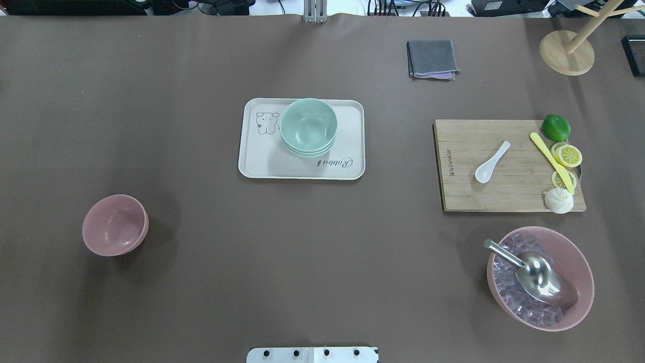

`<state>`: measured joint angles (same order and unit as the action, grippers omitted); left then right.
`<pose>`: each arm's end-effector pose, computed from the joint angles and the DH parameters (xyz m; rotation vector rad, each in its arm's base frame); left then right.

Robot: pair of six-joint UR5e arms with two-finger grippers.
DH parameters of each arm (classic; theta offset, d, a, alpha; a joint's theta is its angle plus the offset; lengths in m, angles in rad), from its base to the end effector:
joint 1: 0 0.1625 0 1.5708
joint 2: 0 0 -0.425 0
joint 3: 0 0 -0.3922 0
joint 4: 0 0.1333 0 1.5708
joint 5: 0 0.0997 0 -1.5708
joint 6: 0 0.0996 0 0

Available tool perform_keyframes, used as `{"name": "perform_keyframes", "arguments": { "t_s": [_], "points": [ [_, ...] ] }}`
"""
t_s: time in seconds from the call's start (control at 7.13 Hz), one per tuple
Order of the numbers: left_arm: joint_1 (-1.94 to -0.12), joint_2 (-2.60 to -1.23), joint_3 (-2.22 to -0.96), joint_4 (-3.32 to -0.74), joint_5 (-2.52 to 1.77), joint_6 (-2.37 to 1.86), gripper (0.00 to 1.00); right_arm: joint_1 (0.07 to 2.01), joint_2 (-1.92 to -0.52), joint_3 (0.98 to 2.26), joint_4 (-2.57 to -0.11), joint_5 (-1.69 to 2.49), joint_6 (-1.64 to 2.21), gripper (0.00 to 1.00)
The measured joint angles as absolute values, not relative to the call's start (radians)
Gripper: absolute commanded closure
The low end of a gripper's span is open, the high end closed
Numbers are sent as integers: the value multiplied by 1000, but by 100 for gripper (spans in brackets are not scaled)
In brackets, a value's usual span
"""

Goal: Stack pink bowl on green and place spoon

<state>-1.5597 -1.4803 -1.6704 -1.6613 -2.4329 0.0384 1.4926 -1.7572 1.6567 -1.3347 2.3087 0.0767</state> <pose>-0.0526 -0.4600 0.6368 0.1051 0.8603 0.0893 0.0333 -0.4241 0.6790 0.0720 -0.7446 -0.0515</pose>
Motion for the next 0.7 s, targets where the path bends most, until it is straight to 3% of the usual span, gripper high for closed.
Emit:
{"name": "perform_keyframes", "arguments": {
  "t_s": [0.7],
  "points": [
    [-1557,-1472,-1716,-1663,-2435,39,2,1493,-1757,1662,-1277,2313,77,0]
  ]
}}
